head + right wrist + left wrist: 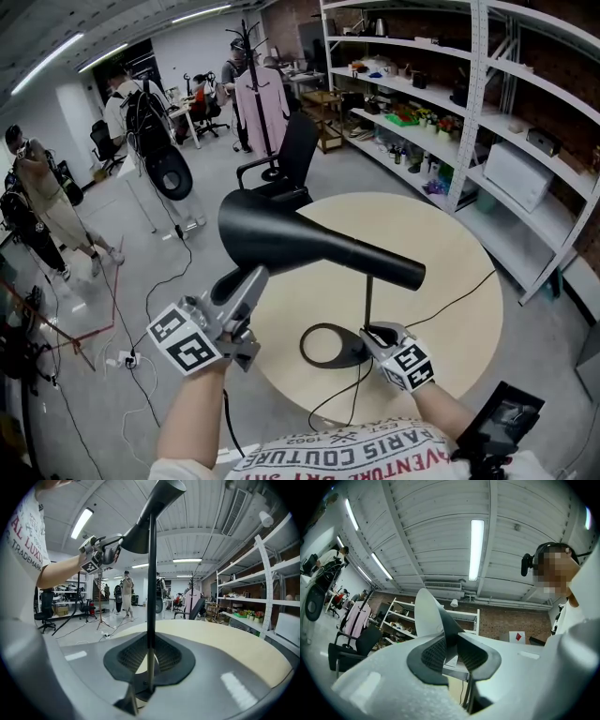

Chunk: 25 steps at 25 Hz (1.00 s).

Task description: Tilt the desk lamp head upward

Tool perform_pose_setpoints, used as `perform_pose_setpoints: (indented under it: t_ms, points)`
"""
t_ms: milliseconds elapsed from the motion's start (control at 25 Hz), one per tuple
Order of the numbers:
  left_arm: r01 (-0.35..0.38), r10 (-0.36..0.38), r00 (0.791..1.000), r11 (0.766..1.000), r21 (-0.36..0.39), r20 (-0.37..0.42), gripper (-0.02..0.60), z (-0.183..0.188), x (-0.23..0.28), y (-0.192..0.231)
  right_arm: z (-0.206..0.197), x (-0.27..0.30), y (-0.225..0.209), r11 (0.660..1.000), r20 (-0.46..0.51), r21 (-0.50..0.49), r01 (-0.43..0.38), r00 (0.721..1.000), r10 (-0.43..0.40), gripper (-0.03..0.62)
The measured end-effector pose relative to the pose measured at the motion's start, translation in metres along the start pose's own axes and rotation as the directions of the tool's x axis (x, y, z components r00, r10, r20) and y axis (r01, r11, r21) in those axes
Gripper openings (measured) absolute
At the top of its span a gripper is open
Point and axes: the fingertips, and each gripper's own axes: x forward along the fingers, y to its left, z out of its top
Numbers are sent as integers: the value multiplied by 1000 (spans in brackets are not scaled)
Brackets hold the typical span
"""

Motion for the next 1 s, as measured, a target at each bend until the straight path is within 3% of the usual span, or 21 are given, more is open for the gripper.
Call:
perform_pose_setpoints:
  t_ms: [1000]
  points:
    - [24, -6, 997, 972, 235, -79, 57, 44, 27, -28, -3, 2, -9, 998, -5, -31, 50, 999, -50, 43]
